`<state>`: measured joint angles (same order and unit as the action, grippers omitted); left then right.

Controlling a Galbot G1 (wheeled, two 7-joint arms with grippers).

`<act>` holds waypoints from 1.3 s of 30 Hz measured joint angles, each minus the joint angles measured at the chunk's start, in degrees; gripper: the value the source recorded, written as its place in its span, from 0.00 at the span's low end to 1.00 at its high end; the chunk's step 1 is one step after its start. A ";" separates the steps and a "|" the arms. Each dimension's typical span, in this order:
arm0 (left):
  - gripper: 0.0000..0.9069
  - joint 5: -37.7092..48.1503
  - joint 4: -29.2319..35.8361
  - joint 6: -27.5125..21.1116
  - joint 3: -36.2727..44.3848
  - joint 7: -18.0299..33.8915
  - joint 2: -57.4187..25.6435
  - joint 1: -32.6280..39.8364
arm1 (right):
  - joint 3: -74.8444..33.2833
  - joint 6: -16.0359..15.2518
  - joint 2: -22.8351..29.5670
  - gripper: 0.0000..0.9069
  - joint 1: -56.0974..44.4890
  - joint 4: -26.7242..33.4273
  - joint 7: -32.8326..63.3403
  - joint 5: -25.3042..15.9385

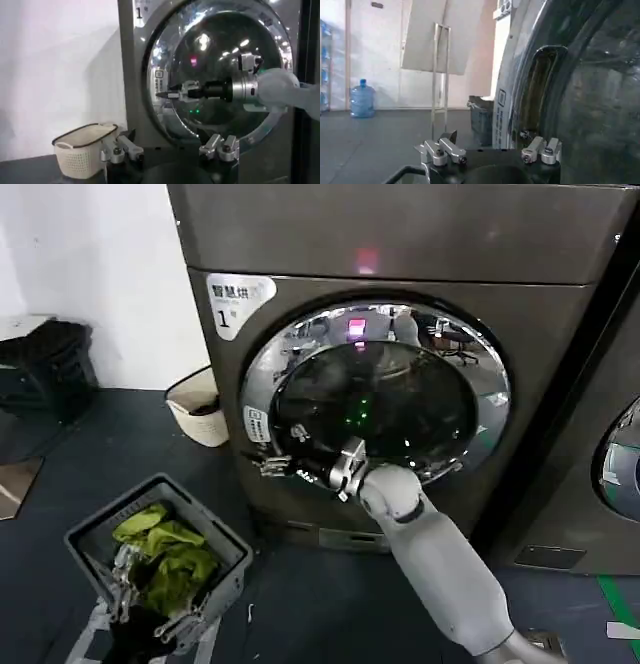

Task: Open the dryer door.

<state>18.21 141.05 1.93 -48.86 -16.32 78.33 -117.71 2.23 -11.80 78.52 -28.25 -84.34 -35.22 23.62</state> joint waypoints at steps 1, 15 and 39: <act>1.00 0.54 -0.16 -0.38 -0.39 -0.33 -0.13 0.33 | -0.03 0.00 0.00 1.00 0.02 0.07 -0.30 0.12; 1.00 12.27 -8.38 -7.47 -5.21 -5.25 -7.67 9.48 | -0.96 -0.41 -3.41 1.00 -2.59 -4.31 -11.14 0.84; 1.00 31.28 -30.18 -10.17 -3.25 -17.82 -27.68 31.92 | -11.71 -1.81 -11.05 1.00 -16.58 -16.83 -37.16 1.42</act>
<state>49.49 110.88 -8.24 -52.11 -34.14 50.66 -85.79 -9.48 -13.61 67.47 -44.83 -101.16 -72.37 25.04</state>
